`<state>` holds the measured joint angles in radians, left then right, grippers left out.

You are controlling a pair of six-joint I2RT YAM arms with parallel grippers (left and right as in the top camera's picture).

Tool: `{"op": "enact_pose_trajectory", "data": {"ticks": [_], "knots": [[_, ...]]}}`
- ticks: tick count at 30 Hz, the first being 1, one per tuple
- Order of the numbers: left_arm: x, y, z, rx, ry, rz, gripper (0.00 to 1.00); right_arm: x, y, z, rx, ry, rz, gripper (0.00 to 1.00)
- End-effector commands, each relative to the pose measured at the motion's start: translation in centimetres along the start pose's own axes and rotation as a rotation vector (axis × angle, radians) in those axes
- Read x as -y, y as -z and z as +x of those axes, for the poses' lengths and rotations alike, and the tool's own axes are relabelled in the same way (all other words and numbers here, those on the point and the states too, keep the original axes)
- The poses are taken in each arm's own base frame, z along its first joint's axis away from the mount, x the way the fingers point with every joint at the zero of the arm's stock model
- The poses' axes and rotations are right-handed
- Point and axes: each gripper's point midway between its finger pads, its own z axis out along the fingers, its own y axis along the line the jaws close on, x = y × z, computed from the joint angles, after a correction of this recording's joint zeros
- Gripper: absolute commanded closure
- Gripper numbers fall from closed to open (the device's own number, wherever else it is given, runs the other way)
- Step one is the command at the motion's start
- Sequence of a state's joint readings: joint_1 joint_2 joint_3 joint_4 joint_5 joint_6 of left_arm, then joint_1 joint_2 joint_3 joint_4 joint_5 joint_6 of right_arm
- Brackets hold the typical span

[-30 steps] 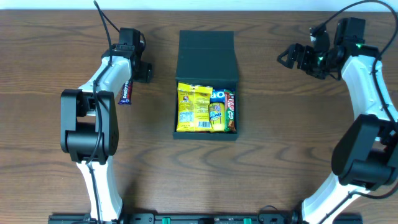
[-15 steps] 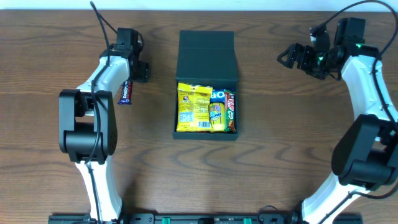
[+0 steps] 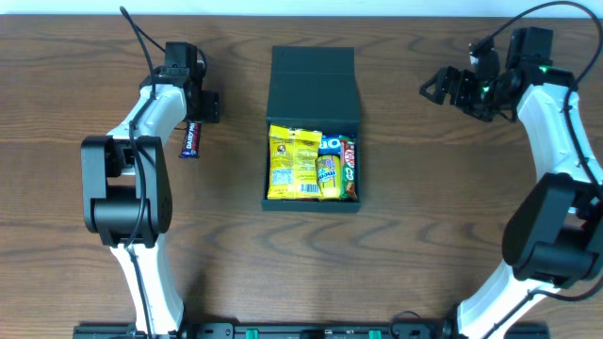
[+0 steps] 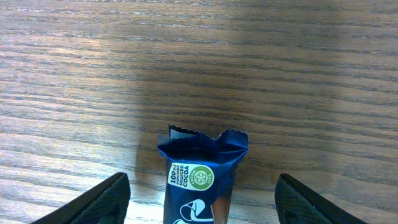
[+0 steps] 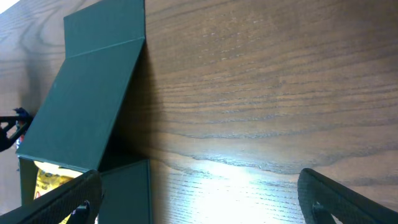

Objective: Pack container
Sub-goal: 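Return the left gripper to the blue candy bar and grasp it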

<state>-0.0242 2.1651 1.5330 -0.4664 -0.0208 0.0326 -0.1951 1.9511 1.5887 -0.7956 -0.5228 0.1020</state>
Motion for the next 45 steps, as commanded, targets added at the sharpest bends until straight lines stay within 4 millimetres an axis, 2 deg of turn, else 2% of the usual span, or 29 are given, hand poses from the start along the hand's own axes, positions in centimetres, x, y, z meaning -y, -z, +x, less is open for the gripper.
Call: {"op": "enact_pose_trajectory", "data": {"ticks": [1,24,35,38,41,45], "knots": [[0.31,-0.96,0.82,-0.025,0.005,0.013,0.26,-0.53,1.34,-0.84,0.035,0.002,-0.006,0.01],[0.33,-1.29,0.88,-0.017,0.013,0.014,0.25,-0.56,1.31,-0.71,0.03,0.0,-0.006,0.01],[0.43,-1.82,1.28,-0.029,0.044,0.013,0.32,-0.56,1.31,-0.69,0.029,0.0,-0.006,0.01],[0.43,-1.82,1.28,-0.029,0.044,0.013,0.39,-0.56,1.31,-0.69,0.029,0.0,-0.006,0.01],[0.39,-1.82,1.28,-0.029,0.045,0.012,0.5,-0.56,1.31,-0.7,0.029,0.001,-0.006,0.01],[0.38,-1.82,1.27,-0.029,0.045,0.01,0.71,-0.56,1.31,-0.71,0.03,0.001,-0.006,0.01]]}}
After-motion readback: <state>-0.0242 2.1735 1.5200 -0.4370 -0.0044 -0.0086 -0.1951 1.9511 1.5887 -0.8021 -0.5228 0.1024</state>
